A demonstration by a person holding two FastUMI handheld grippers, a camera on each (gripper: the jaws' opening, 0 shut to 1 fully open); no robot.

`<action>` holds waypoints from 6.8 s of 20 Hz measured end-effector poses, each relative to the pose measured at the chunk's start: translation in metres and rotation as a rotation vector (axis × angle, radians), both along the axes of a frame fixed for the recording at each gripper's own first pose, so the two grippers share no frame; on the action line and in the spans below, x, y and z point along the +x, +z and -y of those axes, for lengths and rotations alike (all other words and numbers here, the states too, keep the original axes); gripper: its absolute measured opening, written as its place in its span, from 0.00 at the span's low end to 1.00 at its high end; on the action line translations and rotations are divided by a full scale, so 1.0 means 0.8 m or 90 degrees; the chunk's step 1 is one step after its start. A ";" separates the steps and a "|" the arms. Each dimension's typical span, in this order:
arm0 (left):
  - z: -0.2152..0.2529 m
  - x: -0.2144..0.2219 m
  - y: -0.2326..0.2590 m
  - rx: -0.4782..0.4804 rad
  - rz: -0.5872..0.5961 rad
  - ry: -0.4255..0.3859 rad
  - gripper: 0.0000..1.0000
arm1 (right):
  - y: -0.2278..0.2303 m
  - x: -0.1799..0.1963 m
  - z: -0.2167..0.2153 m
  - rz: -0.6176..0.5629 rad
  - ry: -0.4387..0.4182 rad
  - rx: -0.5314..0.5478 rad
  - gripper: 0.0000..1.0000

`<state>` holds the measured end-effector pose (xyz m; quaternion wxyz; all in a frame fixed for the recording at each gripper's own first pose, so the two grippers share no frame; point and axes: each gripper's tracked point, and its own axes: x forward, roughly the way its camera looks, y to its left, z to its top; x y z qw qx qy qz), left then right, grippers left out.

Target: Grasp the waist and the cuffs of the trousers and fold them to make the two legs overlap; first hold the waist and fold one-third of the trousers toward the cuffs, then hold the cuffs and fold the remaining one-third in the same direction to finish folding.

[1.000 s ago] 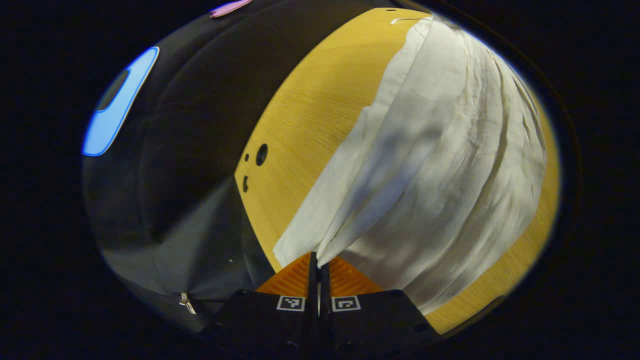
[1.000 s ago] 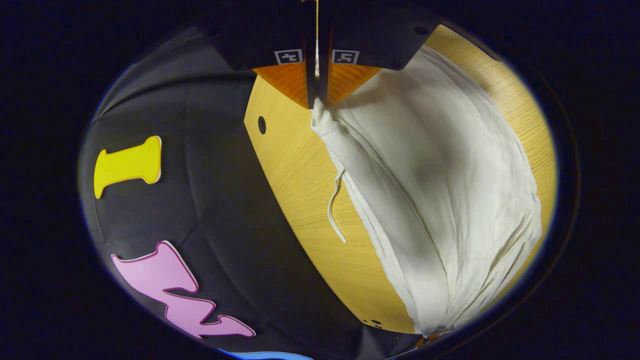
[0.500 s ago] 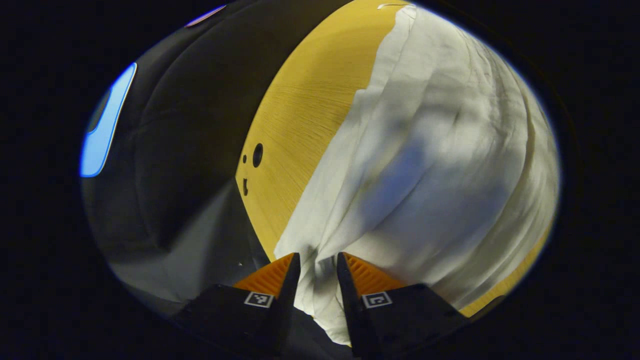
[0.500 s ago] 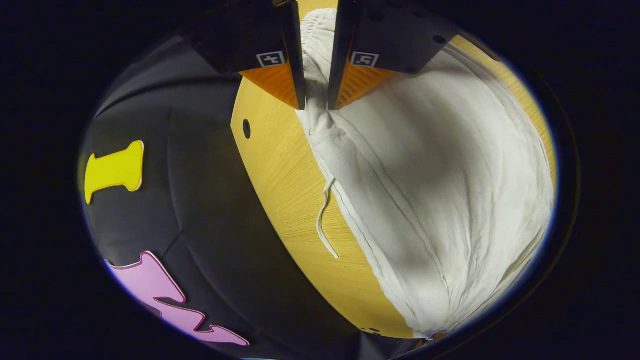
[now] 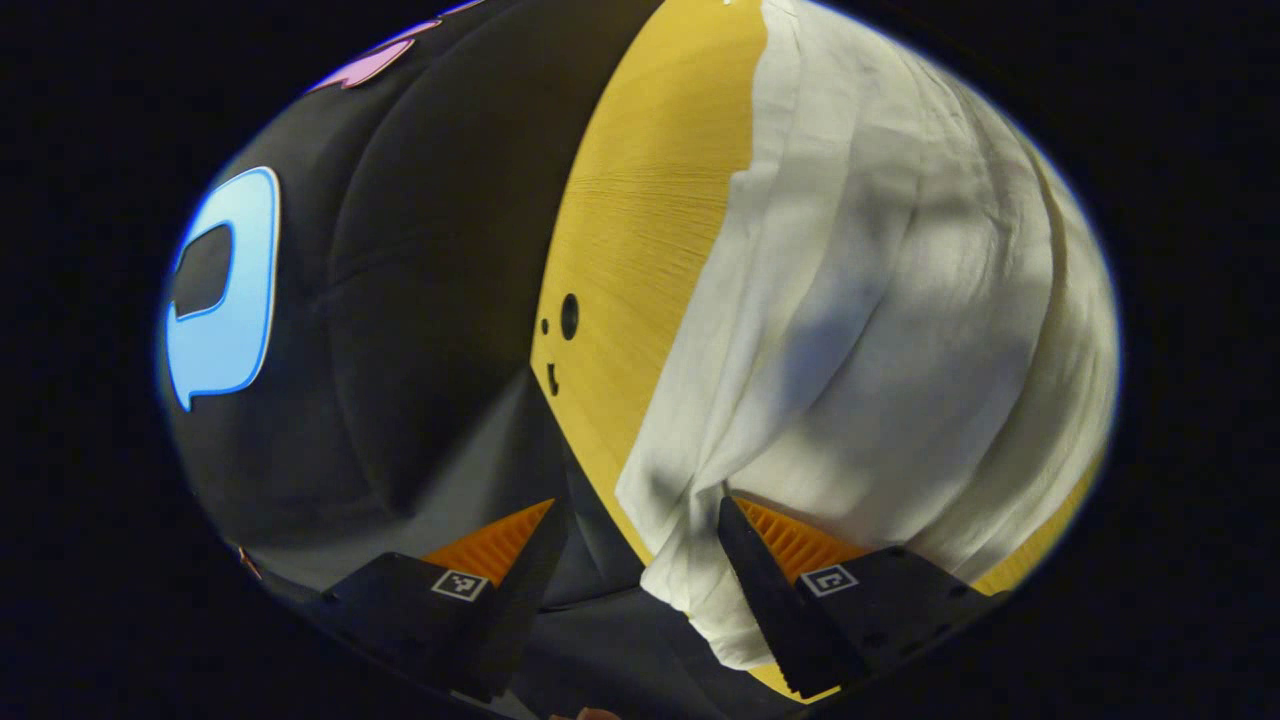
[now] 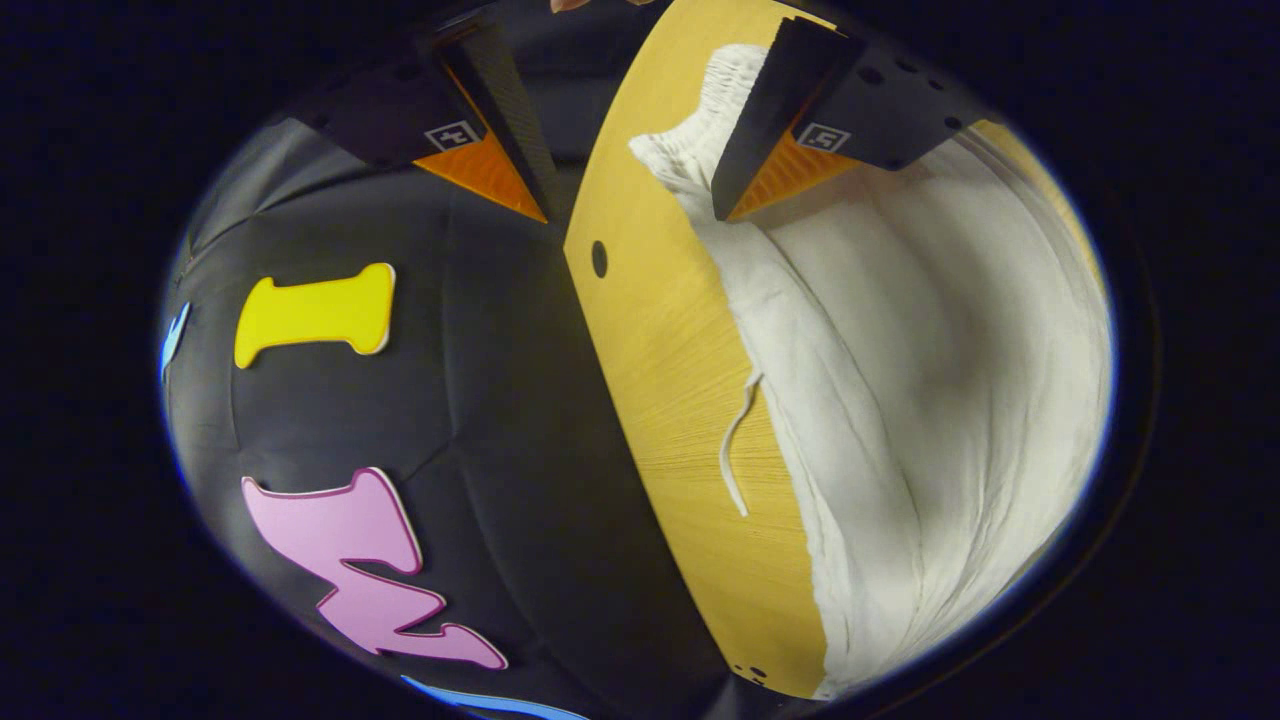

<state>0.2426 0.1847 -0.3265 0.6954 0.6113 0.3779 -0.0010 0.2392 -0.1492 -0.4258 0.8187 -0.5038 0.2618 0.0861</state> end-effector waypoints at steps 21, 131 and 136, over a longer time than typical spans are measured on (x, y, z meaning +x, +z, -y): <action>0.045 -0.122 0.083 -0.579 0.255 0.299 0.96 | 0.028 -0.141 -0.005 -0.019 -0.511 0.677 0.98; 0.195 -0.083 0.100 -1.187 0.314 0.493 0.05 | 0.081 -0.240 -0.249 -0.296 -0.265 0.872 0.80; 0.281 -0.067 0.142 -1.174 0.280 0.378 0.05 | 0.086 -0.265 -0.178 -0.258 -0.314 0.879 0.86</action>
